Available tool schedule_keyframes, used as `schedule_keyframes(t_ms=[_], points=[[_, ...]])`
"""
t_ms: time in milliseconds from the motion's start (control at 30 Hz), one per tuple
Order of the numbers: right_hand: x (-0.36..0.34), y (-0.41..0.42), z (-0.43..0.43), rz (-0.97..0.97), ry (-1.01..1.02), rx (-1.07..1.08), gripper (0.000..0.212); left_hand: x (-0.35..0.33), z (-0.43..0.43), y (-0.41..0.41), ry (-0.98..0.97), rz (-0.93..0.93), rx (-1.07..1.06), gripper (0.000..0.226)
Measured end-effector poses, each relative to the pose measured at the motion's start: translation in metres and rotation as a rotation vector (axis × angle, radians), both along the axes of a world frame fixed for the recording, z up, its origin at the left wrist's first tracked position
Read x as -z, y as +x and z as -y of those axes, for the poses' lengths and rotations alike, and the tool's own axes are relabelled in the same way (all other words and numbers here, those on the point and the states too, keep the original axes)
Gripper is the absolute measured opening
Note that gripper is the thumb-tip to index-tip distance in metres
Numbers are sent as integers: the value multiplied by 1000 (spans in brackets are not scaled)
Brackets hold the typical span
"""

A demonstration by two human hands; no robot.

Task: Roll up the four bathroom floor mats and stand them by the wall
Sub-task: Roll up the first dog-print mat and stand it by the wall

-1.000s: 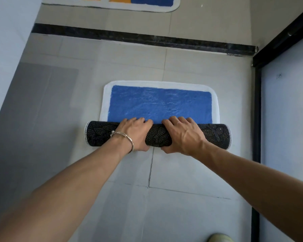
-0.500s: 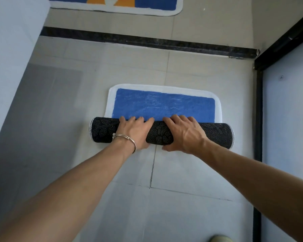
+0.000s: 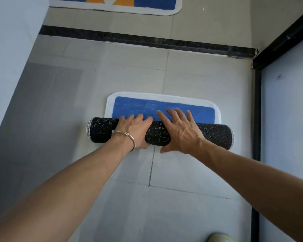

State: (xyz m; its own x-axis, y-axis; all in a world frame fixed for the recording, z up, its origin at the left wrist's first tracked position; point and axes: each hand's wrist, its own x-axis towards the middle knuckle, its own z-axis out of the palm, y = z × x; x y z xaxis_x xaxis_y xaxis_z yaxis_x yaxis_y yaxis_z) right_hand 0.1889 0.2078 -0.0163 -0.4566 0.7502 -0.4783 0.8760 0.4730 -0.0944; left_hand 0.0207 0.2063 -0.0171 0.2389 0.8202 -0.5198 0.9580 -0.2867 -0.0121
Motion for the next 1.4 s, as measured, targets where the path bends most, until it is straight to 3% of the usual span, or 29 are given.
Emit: schedule_keyframes(t_ms=[67, 133, 233, 300, 367, 467, 667, 833, 967, 1133, 1267, 1400], points=[[1, -2, 0, 34, 3, 13, 114, -1, -2, 0, -28, 19, -25, 64], [2, -5, -1, 13, 8, 25, 88, 2, 2, -1, -20, 36, -18, 70], [-4, -3, -9, -72, -72, 47, 66, 2, 7, -5, 13, 39, 19, 99], [-7, 1, -16, -97, -183, 80, 66, 1, 9, -3, 71, 34, 68, 96], [-8, 5, -15, -102, -223, 81, 70, 2, 11, 2, 64, 33, 80, 74], [-6, 6, -6, -115, -69, 15, 77, -3, 2, 4, -78, 62, 5, 60], [4, -2, 5, -28, 76, -62, 87, -5, -1, -3, -174, 120, -86, 69], [-1, -3, -9, -111, -91, 54, 71, 4, 8, -2, -31, 49, 38, 103], [-3, -2, -4, -137, -78, 76, 79, 0, 2, 7, -58, 22, 21, 71], [-1, -5, 8, -49, 51, -50, 92, -9, -6, 3, -273, 116, -96, 66], [-4, -11, -5, -64, -42, -24, 78, -1, 7, 2, -90, 145, -24, 80], [-11, -8, -15, -158, -283, 208, 72, 3, 13, 3, 99, 19, 88, 92]])
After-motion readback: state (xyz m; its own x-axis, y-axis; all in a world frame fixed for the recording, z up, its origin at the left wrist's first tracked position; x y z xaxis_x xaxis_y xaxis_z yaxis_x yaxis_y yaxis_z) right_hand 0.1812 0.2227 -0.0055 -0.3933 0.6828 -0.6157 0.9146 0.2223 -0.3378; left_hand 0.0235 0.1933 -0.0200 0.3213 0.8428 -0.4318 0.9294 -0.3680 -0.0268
